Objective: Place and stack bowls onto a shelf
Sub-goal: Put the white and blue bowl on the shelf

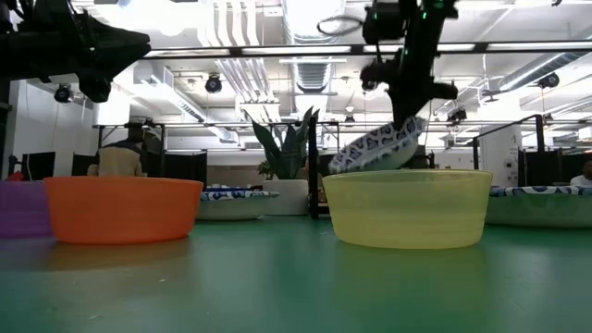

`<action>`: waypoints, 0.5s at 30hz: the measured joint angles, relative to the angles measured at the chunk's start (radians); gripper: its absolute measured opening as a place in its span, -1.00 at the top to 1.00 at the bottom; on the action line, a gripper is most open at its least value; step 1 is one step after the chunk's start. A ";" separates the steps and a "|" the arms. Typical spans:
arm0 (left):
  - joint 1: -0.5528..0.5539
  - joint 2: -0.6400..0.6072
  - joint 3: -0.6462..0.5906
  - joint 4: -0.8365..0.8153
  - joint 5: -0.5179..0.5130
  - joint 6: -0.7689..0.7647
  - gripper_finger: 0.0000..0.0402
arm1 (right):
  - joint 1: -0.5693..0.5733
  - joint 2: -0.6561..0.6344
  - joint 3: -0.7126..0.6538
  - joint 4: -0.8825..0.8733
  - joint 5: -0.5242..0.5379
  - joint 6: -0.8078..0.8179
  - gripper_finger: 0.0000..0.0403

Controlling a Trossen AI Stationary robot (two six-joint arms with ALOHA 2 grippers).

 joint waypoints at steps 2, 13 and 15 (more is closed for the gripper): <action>0.000 0.000 0.000 0.000 0.000 0.000 0.63 | -0.059 0.010 -0.018 0.038 -0.021 -0.043 0.94; 0.000 0.000 0.000 -0.001 0.000 0.000 0.63 | -0.228 0.090 -0.035 0.183 -0.067 -0.164 0.87; 0.000 0.000 0.000 -0.002 0.000 0.000 0.63 | -0.229 0.114 -0.035 0.210 -0.076 -0.175 0.80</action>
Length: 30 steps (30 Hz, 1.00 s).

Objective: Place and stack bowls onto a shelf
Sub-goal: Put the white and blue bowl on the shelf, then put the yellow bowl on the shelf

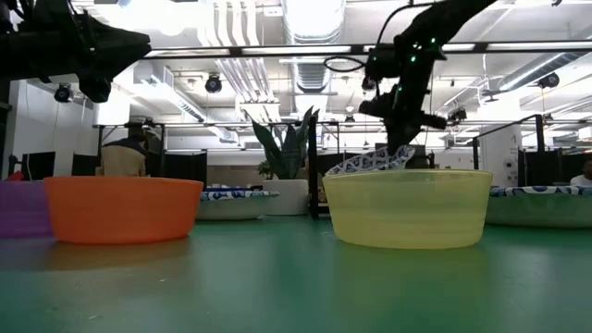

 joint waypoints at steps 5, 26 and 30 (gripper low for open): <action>0.000 0.000 0.000 0.000 0.000 0.003 0.63 | 0.000 0.066 0.000 0.016 -0.010 -0.019 0.59; 0.000 0.000 0.000 0.000 0.000 0.003 0.63 | 0.059 -0.050 0.048 0.002 -0.010 0.049 0.14; 0.000 0.000 0.000 -0.001 0.000 0.003 0.63 | 0.154 -0.116 0.048 -0.001 -0.009 0.085 0.17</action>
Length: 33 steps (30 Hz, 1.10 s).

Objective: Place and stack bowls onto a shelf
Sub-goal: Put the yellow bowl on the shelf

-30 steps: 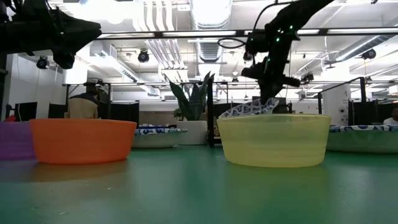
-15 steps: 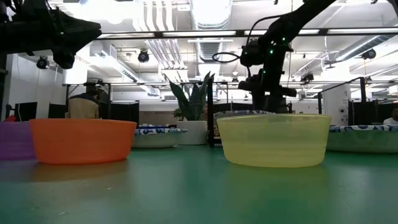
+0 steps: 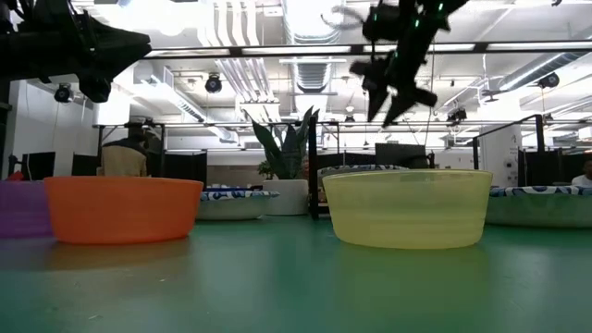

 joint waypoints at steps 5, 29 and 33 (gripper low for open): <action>0.000 0.000 0.000 -0.016 0.000 0.000 0.63 | 0.174 -0.060 -0.001 -0.008 -0.009 0.094 0.19; 0.000 0.000 0.000 -0.023 0.000 -0.003 0.63 | 0.786 0.163 0.012 0.039 0.024 -0.021 0.18; 0.000 0.000 0.000 -0.022 0.000 -0.008 0.63 | 0.817 0.217 0.012 0.039 0.020 -0.086 0.12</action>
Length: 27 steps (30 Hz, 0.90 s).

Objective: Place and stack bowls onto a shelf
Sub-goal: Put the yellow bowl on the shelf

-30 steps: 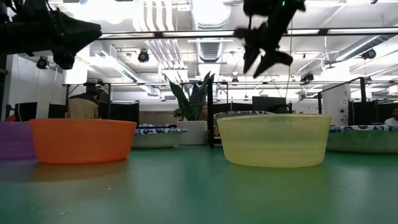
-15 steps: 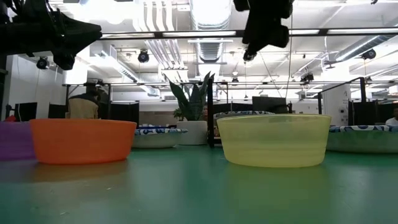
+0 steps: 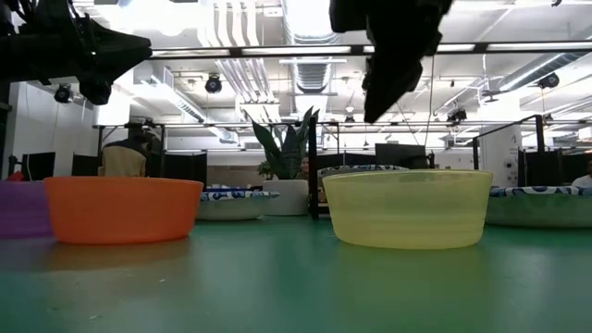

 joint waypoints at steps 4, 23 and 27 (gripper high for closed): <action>0.000 0.000 0.000 0.000 0.000 0.000 0.63 | 0.004 0.046 0.000 0.000 0.000 -0.021 0.12; 0.000 0.000 0.000 0.000 0.000 -0.001 0.63 | -0.005 0.229 0.000 -0.001 -0.056 -0.034 0.47; 0.000 0.000 0.000 0.000 0.000 -0.003 0.63 | -0.022 0.228 -0.001 -0.001 -0.114 -0.028 0.85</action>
